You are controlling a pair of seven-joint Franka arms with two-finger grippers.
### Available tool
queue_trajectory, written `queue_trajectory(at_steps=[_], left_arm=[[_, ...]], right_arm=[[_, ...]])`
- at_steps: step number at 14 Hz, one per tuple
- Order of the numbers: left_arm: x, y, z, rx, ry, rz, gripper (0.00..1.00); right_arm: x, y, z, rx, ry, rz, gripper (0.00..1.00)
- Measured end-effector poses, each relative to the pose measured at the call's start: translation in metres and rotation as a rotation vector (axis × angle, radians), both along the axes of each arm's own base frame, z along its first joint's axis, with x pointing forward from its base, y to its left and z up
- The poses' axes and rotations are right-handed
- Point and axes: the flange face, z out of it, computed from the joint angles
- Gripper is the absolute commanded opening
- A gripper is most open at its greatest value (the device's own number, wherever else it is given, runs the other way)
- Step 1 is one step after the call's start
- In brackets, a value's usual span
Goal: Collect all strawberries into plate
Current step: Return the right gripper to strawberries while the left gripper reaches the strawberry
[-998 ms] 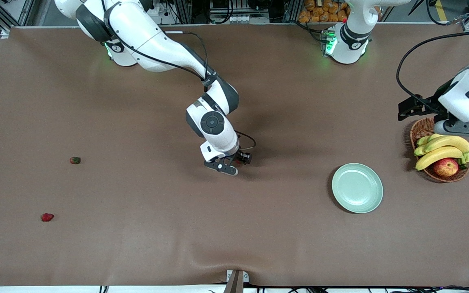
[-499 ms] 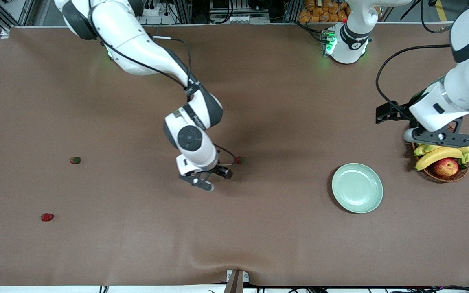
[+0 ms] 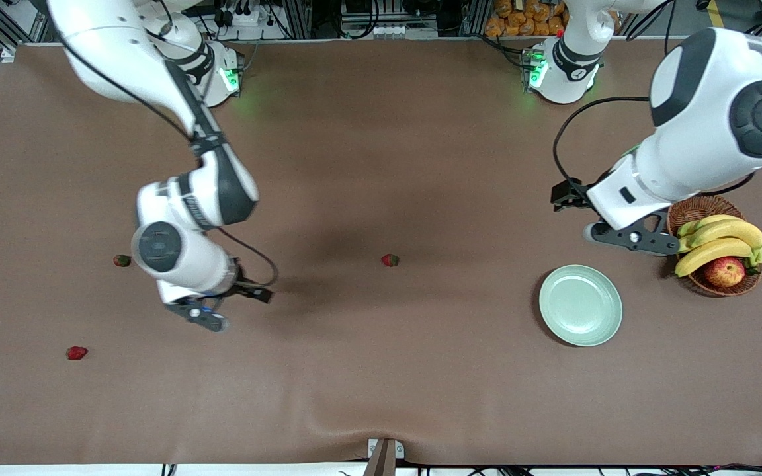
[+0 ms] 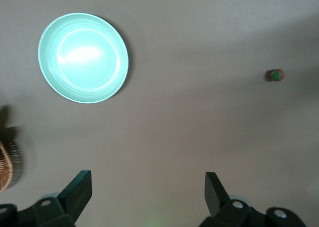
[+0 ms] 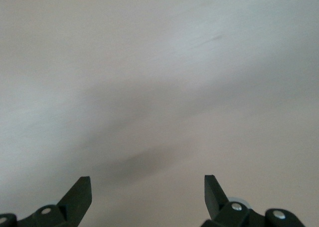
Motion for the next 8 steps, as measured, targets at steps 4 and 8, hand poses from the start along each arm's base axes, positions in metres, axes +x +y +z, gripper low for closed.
queue_trajectory(at_steps=[4, 8], left_arm=[[0.004, -0.035, -0.026, -0.002, -0.004, -0.028, 1.00], [0.004, -0.076, -0.055, -0.001, -0.005, 0.010, 1.00]], right_arm=[[-0.012, -0.139, -0.011, 0.010, 0.055, 0.007, 1.00], [-0.031, -0.239, -0.033, 0.036, 0.094, 0.033, 1.00]])
